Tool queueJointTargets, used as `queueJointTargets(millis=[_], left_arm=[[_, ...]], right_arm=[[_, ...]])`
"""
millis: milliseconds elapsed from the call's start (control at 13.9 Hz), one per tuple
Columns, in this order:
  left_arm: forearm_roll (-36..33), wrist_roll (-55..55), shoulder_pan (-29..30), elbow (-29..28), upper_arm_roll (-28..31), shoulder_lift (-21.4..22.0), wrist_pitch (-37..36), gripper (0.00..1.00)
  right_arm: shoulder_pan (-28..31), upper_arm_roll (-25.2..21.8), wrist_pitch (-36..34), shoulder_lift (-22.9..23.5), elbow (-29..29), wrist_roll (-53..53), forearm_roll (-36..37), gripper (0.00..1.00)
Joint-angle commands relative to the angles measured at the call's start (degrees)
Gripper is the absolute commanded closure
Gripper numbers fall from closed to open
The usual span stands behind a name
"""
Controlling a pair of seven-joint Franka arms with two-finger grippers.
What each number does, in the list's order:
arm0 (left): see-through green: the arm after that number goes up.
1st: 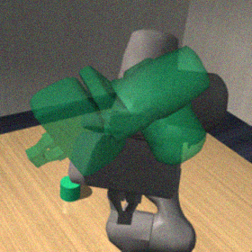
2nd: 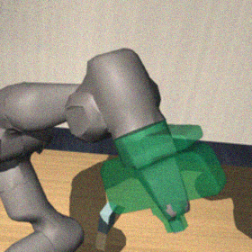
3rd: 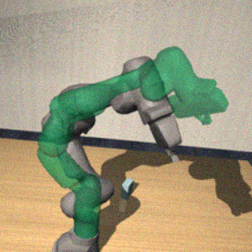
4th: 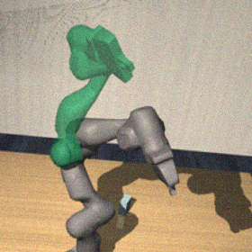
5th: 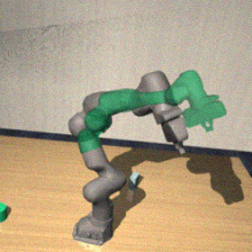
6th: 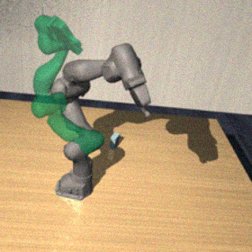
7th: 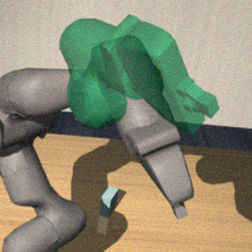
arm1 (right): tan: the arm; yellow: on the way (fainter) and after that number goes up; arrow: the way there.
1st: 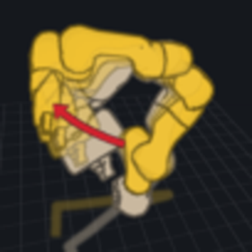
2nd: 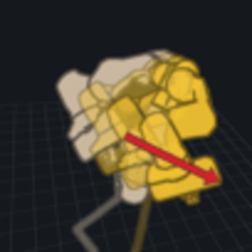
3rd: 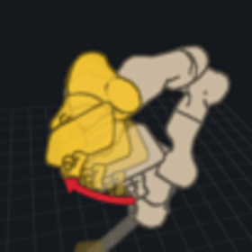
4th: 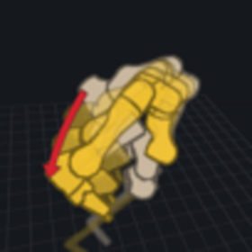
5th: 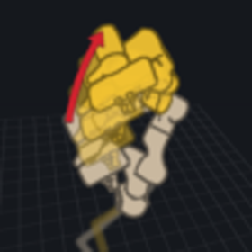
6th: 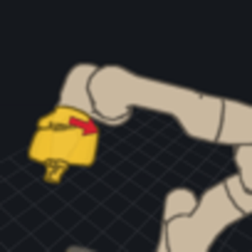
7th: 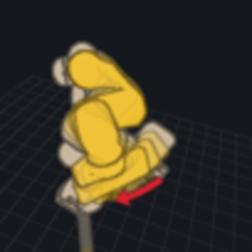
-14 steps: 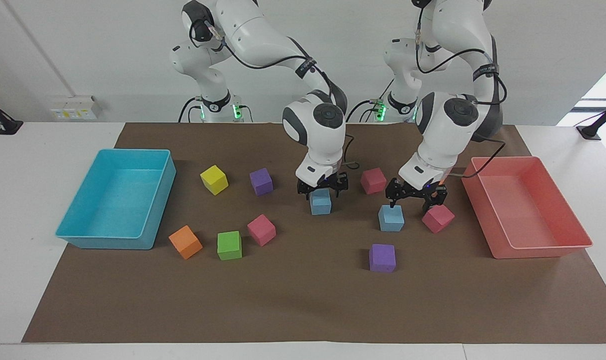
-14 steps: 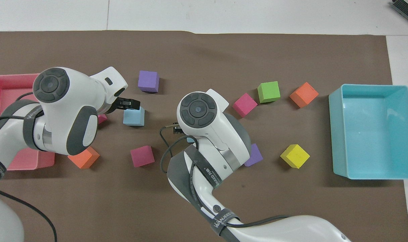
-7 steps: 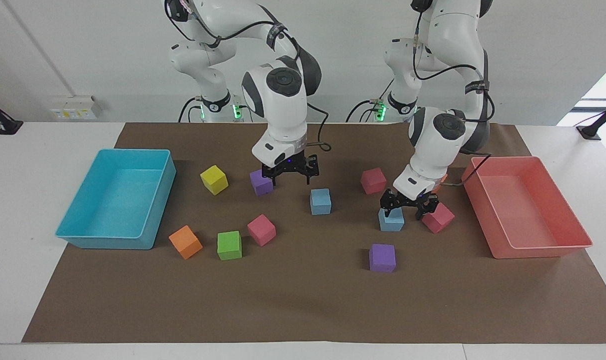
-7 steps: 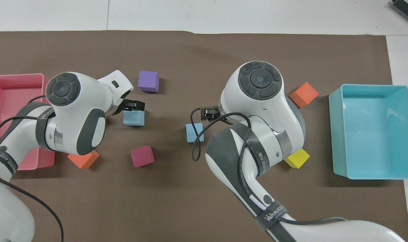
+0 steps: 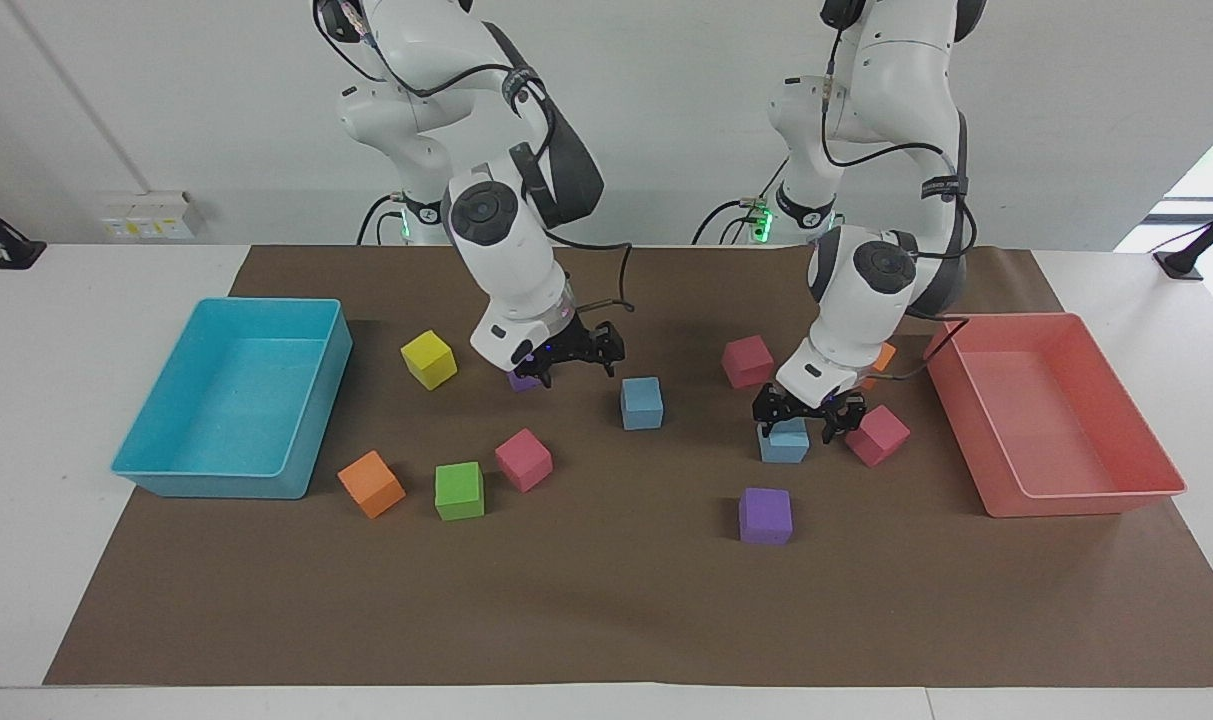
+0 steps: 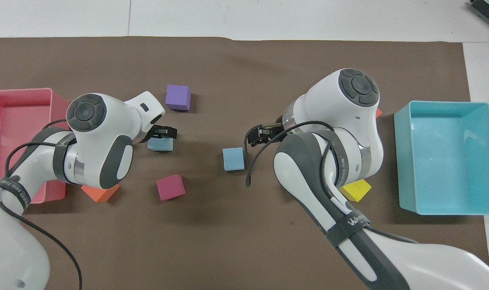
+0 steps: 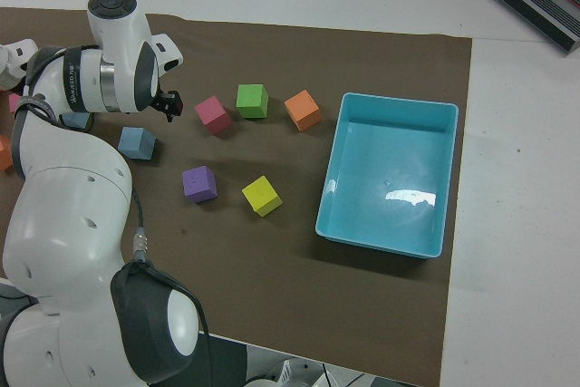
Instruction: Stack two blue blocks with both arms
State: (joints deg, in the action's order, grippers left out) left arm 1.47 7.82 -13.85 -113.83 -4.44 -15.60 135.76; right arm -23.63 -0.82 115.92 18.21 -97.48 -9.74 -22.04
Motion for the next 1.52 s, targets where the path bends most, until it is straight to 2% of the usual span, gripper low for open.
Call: queueJointTargets(millis=[0,144,217,289,433,578,650,866,939,1155,1299,1444], left_arm=[[-0.94,1.32,-1.53,-2.18,0.84,1.01,1.71,0.00],[-0.94,1.32,-1.54,-2.71,0.84,0.75,2.66,0.00],[-0.86,1.32,-1.62,-3.32,0.84,0.75,3.54,0.00],[-0.94,1.23,-1.54,-3.50,0.84,0.75,3.99,0.00],[-0.94,1.23,-1.27,-3.59,0.84,0.66,4.08,0.00],[-0.94,1.32,-1.45,-4.11,0.84,0.39,4.69,0.00],[-0.94,1.32,-1.45,-4.64,0.84,0.57,4.95,0.00],[-0.94,1.23,-1.36,-5.08,0.84,0.83,4.78,0.00],[-0.94,1.23,-1.45,-5.26,0.84,0.83,4.69,0.07],[-0.94,1.23,-1.45,-5.35,0.84,0.92,4.69,0.42],[-0.94,1.23,-1.45,-5.26,0.84,0.92,4.78,0.70],[-0.94,1.23,-1.45,-5.00,0.84,0.83,4.26,0.88]], right_arm=[[1.57,0.65,1.67,1.12,-1.92,6.03,-6.40,0.00],[1.57,0.65,6.31,1.65,-5.16,10.42,-12.91,0.02],[1.48,0.65,7.55,1.83,-6.22,12.10,-14.94,0.09],[1.48,0.65,7.74,2.26,-6.41,13.16,-16.26,0.22],[1.66,0.65,7.82,3.14,-7.02,14.66,-16.98,0.56],[1.57,0.65,8.52,3.41,-7.46,15.62,-21.70,0.91],[1.57,0.65,8.96,3.32,-8.33,16.33,-22.34,1.00],[2.54,0.65,8.97,3.93,-9.31,18.69,-25.14,1.00],[2.80,0.65,8.79,4.20,-9.48,20.19,-27.07,1.00],[4.29,0.73,7.48,4.20,-10.19,22.04,-28.76,1.00],[4.38,0.65,7.12,5.25,-10.54,25.19,-32.43,1.00],[4.56,0.65,7.12,5.52,-10.89,26.35,-34.64,1.00]])
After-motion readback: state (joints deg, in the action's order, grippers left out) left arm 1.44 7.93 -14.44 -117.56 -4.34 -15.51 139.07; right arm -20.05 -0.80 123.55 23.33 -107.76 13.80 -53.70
